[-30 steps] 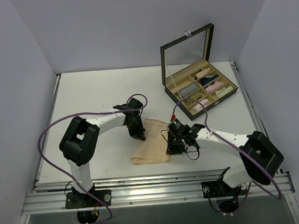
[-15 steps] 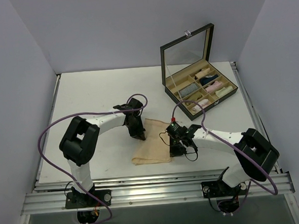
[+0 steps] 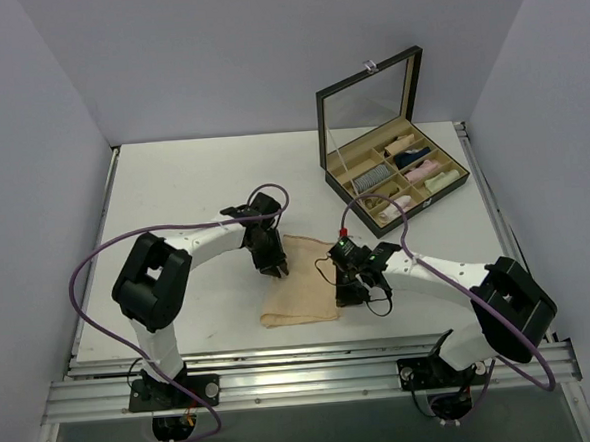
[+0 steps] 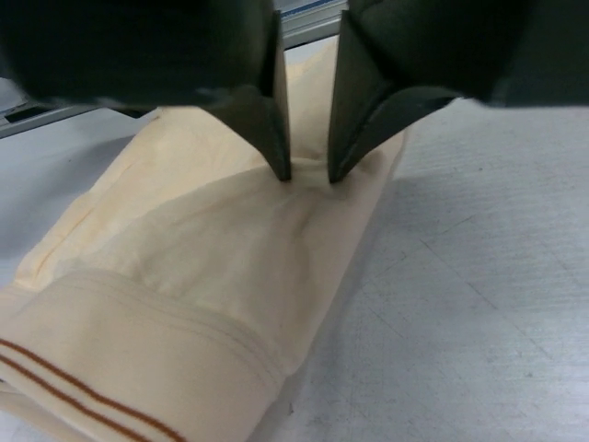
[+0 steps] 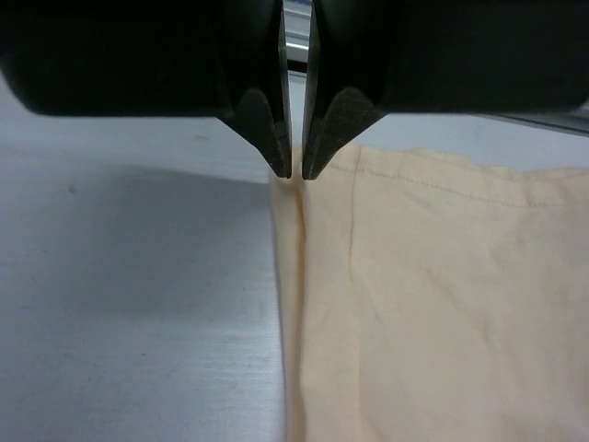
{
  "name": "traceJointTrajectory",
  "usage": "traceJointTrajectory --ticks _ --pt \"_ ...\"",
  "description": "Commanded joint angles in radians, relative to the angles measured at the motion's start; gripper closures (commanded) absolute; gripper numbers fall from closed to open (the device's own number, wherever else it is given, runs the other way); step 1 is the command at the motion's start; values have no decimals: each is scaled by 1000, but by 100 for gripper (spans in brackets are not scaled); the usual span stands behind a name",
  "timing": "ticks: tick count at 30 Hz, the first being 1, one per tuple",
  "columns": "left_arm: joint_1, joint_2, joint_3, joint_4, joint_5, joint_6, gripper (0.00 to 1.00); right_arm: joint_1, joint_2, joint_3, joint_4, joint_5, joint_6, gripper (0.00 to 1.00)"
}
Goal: Roll the underwear
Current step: Fold the underwear
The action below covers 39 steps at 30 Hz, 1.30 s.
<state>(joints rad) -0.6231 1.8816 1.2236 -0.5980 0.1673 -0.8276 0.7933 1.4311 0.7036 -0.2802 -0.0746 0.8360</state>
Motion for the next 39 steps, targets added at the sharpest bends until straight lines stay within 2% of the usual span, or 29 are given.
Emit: traceJointTrajectory --ticks 1,6,9,14,19,23,26,28,39 --pt "-1 -110 33 -37 -23 -18 65 -5 -49 117 -83 38 -21 93" --pt "2 -222 -8 -51 -14 -54 64 -38 21 253 -15 -31 -43 92" --pt "6 -309 -108 -17 -28 -106 71 -74 67 277 96 -88 -43 93" --pt "6 -380 -286 110 17 -206 89 -140 193 330 255 -157 -64 97" --pt "3 -368 -436 226 52 -260 93 -189 370 410 352 -203 -81 99" --pt "-1 -329 -454 219 26 -258 95 -209 463 422 374 -208 -83 100" --pt "-3 -312 -454 144 -32 -269 96 -213 499 413 363 -200 -92 100" --pt "-3 -299 -441 51 -61 -277 98 -213 500 410 346 -194 -110 100" --pt "-3 -340 -348 37 -55 -232 92 -195 439 579 243 -209 -144 100"
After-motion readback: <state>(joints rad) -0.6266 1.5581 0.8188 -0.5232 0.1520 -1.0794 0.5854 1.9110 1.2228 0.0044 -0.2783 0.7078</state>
